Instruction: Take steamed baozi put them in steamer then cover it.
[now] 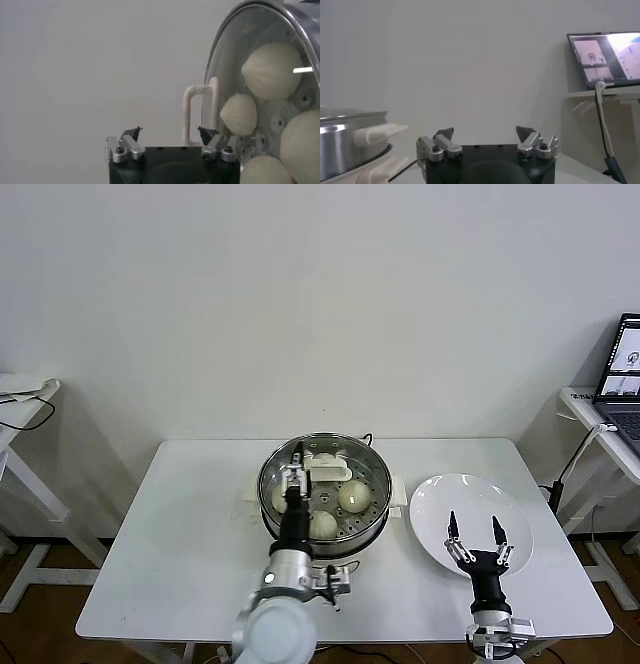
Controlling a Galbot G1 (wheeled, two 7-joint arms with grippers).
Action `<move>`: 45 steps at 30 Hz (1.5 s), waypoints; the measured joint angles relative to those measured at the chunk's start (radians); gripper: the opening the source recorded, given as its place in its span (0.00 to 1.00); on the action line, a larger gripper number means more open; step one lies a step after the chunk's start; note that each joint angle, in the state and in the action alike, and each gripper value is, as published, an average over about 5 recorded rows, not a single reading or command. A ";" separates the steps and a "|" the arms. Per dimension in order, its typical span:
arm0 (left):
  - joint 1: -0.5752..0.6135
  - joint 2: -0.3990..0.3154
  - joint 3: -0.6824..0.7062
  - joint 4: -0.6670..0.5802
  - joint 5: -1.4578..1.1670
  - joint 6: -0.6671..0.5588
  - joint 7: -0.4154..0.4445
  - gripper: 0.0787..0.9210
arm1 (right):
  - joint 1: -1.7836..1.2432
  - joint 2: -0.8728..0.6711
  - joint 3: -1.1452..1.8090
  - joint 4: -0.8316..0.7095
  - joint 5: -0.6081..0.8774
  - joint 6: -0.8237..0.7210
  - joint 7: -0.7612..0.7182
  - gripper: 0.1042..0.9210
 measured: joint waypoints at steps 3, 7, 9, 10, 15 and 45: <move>0.053 0.013 -0.049 -0.067 -0.080 -0.029 -0.035 0.88 | -0.001 -0.004 0.002 0.006 0.005 -0.008 0.000 0.88; 0.130 0.018 -0.148 -0.139 -0.257 -0.087 -0.102 0.88 | -0.007 -0.008 0.008 0.024 0.008 -0.025 -0.001 0.88; 0.169 0.014 -0.211 -0.160 -0.371 -0.126 -0.129 0.88 | -0.013 -0.011 0.011 0.039 0.009 -0.038 -0.003 0.88; 0.187 0.011 -0.246 -0.167 -0.430 -0.146 -0.140 0.88 | -0.016 -0.012 0.013 0.048 0.009 -0.045 -0.004 0.88; 0.259 -0.010 -0.420 -0.172 -0.705 -0.258 -0.162 0.88 | -0.030 -0.018 0.022 0.097 0.010 -0.075 -0.006 0.88; 0.406 -0.051 -0.708 -0.082 -1.259 -0.574 -0.143 0.88 | -0.066 -0.025 0.026 0.250 -0.020 -0.185 -0.015 0.88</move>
